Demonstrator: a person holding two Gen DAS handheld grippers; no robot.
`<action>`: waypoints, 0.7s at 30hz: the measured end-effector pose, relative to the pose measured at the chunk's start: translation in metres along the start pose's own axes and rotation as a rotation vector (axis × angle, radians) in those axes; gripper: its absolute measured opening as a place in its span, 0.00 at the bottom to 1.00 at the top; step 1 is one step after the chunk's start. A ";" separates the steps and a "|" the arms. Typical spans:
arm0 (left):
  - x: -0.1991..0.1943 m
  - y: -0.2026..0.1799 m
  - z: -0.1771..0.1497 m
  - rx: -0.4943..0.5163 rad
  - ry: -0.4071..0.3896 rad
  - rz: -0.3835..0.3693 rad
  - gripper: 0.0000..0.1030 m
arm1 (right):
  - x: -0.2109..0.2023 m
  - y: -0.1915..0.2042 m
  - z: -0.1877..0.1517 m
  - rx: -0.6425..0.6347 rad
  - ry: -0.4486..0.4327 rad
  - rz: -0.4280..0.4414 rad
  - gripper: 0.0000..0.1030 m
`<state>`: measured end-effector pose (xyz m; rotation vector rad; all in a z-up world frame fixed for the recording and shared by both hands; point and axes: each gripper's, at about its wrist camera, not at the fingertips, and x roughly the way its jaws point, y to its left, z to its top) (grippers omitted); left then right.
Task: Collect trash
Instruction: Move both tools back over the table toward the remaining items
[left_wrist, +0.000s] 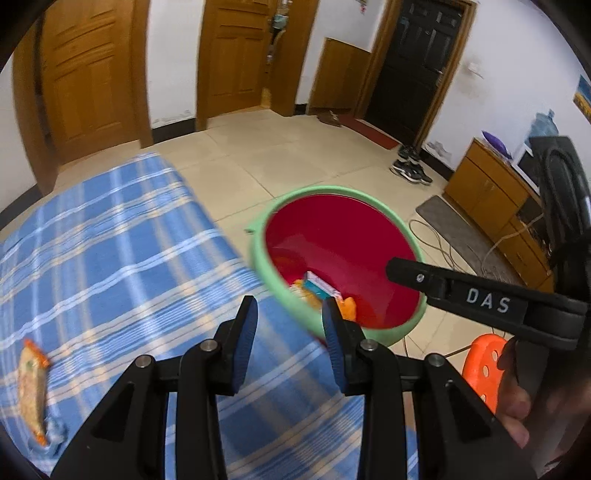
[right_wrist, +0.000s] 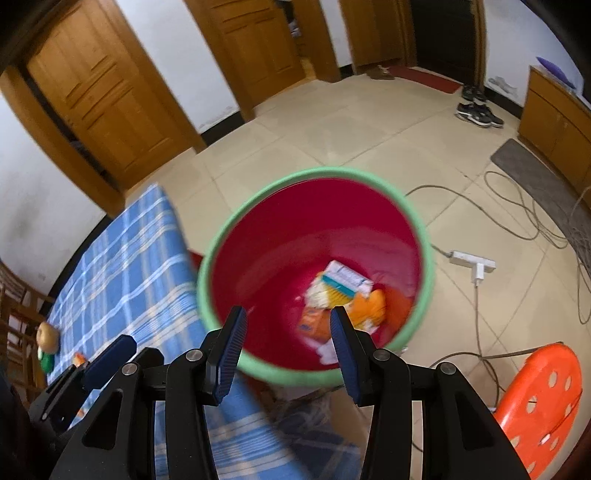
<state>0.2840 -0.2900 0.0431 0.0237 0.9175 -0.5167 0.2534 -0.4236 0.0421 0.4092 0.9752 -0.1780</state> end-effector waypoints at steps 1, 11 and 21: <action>-0.006 0.007 -0.003 -0.010 -0.005 0.004 0.34 | 0.001 0.007 -0.003 -0.008 0.003 0.004 0.46; -0.057 0.079 -0.036 -0.089 -0.043 0.086 0.36 | 0.021 0.105 -0.036 -0.130 0.053 0.084 0.46; -0.116 0.160 -0.086 -0.195 -0.059 0.195 0.39 | 0.047 0.224 -0.068 -0.319 0.127 0.140 0.47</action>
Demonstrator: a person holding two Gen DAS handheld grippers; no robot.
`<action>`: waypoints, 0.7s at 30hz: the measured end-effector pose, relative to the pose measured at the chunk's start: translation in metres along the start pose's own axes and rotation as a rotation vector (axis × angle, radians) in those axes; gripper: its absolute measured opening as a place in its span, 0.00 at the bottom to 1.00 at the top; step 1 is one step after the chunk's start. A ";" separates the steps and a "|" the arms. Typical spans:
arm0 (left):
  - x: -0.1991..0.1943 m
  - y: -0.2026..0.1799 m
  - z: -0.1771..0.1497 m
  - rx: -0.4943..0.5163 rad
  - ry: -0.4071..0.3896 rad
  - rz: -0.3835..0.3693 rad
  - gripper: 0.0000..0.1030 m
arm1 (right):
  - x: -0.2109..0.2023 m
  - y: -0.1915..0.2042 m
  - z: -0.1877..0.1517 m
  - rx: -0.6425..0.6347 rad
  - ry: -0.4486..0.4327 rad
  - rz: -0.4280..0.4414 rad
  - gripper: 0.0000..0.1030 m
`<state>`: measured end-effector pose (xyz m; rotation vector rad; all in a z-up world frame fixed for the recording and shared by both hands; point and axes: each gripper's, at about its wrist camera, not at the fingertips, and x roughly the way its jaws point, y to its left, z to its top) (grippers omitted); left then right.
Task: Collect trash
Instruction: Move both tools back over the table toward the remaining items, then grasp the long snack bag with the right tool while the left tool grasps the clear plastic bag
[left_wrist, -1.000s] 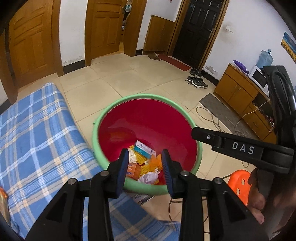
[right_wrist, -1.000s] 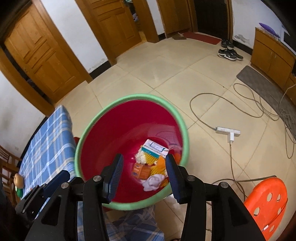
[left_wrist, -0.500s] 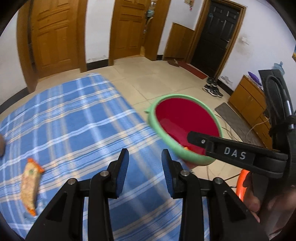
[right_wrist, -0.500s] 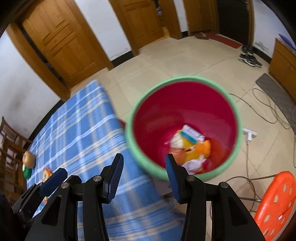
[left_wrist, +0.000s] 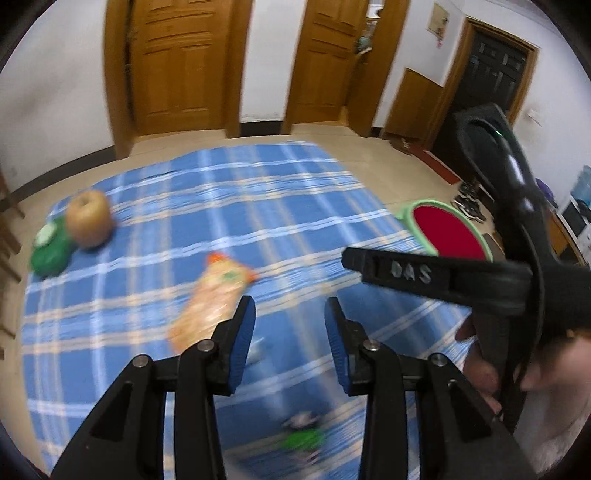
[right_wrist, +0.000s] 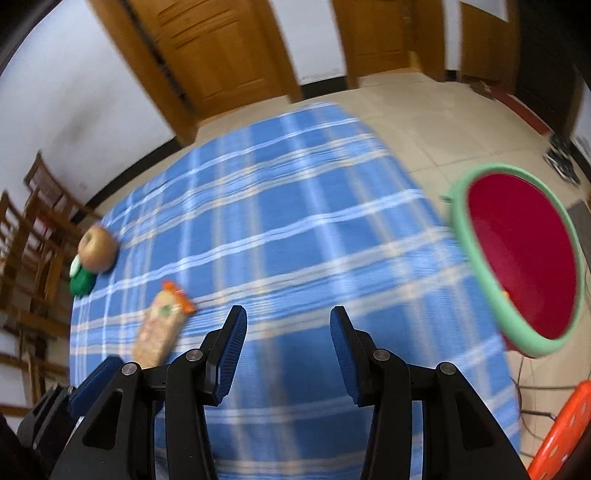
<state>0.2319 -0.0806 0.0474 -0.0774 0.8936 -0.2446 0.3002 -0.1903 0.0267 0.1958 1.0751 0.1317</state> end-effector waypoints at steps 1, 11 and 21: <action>-0.004 0.007 -0.005 -0.008 0.007 0.014 0.43 | 0.006 0.014 0.000 -0.024 0.014 -0.004 0.47; -0.039 0.043 -0.071 -0.088 0.075 0.093 0.54 | 0.052 0.087 -0.006 -0.137 0.138 -0.031 0.71; -0.016 0.037 -0.096 -0.107 0.092 0.042 0.48 | 0.070 0.114 -0.010 -0.208 0.162 -0.019 0.73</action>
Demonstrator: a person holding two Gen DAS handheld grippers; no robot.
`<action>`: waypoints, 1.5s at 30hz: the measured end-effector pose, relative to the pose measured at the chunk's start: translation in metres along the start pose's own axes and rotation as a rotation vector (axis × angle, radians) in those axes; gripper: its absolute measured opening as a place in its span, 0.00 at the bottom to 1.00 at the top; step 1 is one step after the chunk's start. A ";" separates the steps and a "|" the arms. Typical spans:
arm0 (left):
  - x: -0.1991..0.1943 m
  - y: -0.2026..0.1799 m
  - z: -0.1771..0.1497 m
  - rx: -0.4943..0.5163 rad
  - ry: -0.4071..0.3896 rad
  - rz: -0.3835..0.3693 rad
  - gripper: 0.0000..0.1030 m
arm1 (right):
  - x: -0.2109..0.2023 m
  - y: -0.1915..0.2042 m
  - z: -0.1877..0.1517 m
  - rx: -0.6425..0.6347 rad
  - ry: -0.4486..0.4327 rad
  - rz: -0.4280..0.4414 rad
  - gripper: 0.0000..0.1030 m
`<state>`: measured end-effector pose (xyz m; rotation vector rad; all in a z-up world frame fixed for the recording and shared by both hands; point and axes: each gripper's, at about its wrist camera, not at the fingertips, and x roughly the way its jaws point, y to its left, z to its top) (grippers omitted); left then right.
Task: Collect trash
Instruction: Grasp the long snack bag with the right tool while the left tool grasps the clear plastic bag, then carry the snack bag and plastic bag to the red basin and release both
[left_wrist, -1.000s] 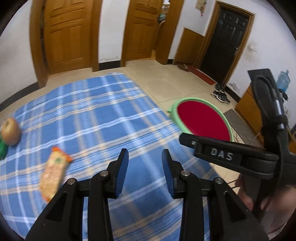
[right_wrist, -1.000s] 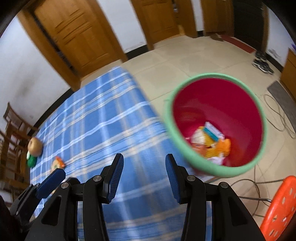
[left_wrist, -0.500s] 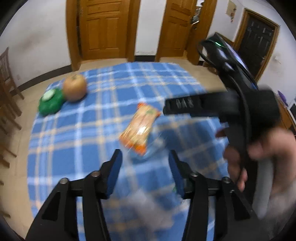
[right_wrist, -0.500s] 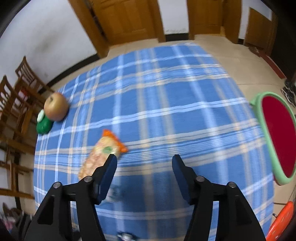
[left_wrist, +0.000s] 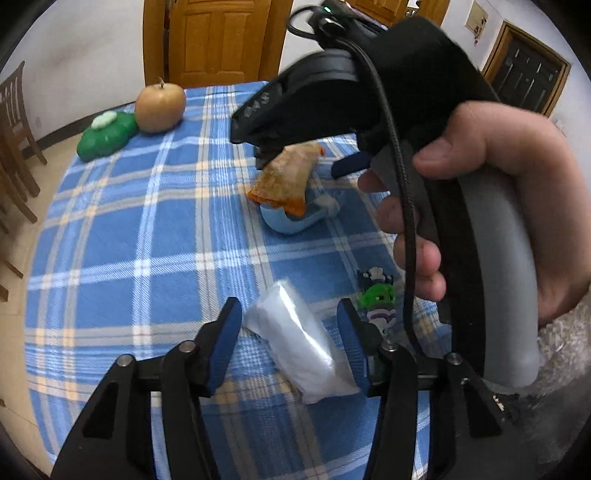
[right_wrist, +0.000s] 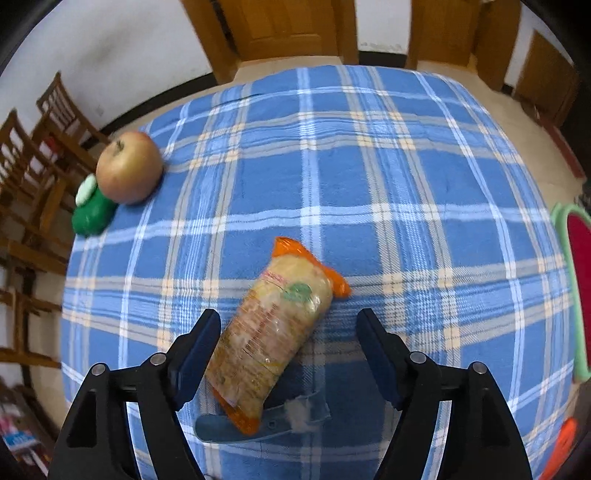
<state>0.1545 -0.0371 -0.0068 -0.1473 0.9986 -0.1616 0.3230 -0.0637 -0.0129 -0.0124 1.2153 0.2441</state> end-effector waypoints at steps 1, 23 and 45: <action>0.002 -0.002 -0.003 0.009 -0.003 -0.001 0.44 | 0.000 0.003 -0.001 -0.024 -0.009 -0.006 0.71; -0.016 -0.043 -0.010 0.142 -0.104 0.018 0.31 | -0.046 -0.024 -0.009 -0.047 -0.128 0.047 0.26; 0.042 -0.093 0.096 0.171 -0.109 -0.016 0.31 | -0.095 -0.189 -0.058 0.196 -0.216 -0.038 0.26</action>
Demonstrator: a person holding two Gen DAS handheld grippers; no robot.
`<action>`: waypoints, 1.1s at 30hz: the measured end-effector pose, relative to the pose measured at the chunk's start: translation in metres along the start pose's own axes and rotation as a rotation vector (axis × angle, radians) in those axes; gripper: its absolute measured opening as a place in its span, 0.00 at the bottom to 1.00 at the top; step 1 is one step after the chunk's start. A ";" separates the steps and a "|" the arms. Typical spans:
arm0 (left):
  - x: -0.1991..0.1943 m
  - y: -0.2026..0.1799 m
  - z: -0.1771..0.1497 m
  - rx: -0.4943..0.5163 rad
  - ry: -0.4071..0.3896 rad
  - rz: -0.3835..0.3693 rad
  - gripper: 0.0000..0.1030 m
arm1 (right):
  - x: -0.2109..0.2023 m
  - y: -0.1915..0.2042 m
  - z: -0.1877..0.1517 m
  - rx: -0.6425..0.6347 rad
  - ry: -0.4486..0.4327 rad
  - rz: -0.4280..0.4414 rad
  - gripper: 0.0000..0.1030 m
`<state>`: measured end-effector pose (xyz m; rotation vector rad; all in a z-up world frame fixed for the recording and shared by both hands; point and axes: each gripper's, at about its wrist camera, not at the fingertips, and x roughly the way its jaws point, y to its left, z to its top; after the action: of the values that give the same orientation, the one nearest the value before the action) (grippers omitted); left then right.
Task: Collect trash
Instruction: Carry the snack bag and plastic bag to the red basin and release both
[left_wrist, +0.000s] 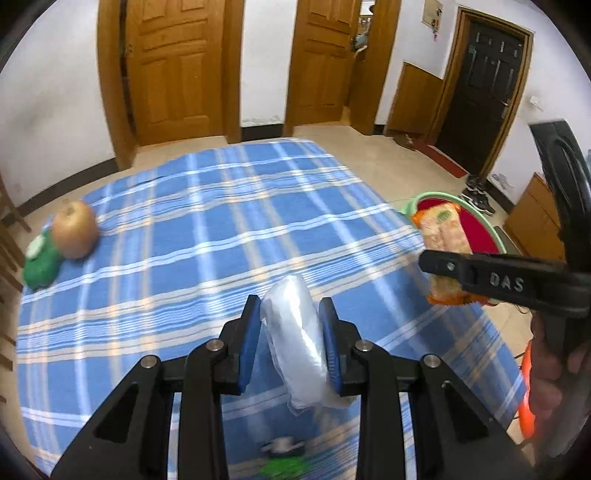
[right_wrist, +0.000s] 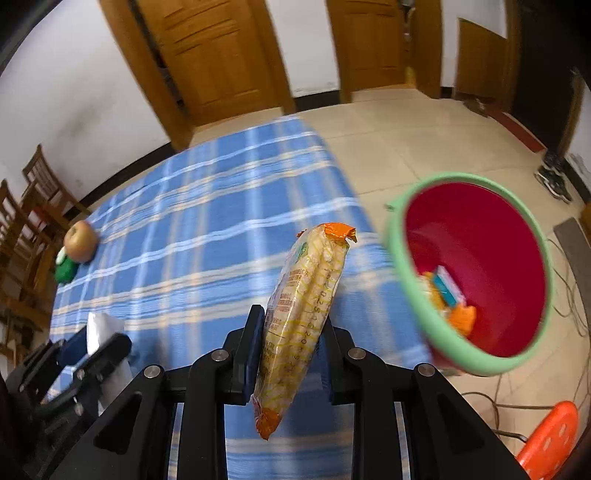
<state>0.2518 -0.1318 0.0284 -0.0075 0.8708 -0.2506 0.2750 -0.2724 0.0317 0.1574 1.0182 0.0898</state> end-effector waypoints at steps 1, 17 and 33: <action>0.004 -0.008 0.001 0.014 0.007 -0.005 0.31 | -0.002 -0.011 -0.001 0.013 0.001 -0.014 0.26; 0.046 -0.163 0.025 0.231 0.066 -0.159 0.31 | -0.038 -0.152 -0.026 0.217 -0.019 -0.140 0.26; 0.106 -0.251 0.063 0.286 0.108 -0.178 0.32 | -0.032 -0.224 -0.010 0.338 -0.032 -0.145 0.28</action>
<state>0.3111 -0.4053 0.0165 0.1970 0.9364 -0.5450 0.2504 -0.4969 0.0146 0.3908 1.0040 -0.2184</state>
